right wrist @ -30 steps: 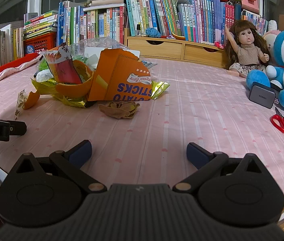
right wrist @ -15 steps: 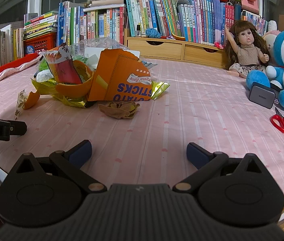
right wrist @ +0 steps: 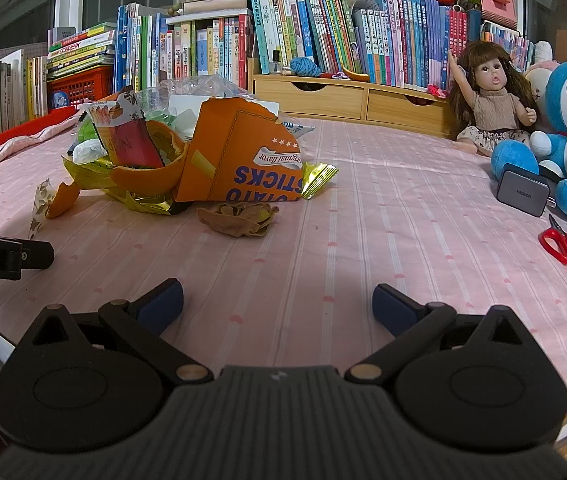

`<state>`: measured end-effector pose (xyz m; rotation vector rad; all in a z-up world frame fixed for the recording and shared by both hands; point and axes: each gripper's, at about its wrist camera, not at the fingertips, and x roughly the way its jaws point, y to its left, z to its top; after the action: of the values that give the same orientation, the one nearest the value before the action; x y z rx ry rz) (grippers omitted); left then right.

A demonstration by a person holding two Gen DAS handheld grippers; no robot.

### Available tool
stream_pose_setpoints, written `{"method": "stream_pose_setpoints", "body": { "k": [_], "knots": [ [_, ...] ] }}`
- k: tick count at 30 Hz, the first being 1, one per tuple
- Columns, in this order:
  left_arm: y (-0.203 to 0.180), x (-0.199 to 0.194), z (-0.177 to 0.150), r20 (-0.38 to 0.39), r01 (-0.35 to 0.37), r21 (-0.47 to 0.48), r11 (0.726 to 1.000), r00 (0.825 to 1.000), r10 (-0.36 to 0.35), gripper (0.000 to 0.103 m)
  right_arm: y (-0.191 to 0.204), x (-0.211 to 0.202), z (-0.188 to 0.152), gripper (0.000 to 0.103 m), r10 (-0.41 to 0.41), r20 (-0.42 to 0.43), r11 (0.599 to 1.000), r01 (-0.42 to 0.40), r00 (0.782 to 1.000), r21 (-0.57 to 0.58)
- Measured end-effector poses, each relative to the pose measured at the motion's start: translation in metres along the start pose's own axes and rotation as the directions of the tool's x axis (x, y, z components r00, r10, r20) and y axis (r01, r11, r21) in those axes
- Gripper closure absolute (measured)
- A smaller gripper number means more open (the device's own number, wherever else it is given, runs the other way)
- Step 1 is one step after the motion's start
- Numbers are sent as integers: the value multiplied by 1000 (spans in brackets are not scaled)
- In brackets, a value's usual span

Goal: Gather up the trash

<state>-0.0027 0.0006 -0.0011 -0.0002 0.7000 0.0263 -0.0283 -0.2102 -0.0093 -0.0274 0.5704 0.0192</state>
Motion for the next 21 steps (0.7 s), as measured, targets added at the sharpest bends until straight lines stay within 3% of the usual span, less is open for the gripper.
{"method": "stream_pose_setpoints", "body": {
  "k": [21],
  "knots": [
    [0,1,-1,6,1,1,1000,1000,-1,0,-1,-1,-2,0,1,17,1000,-1,1000,1]
  ]
}}
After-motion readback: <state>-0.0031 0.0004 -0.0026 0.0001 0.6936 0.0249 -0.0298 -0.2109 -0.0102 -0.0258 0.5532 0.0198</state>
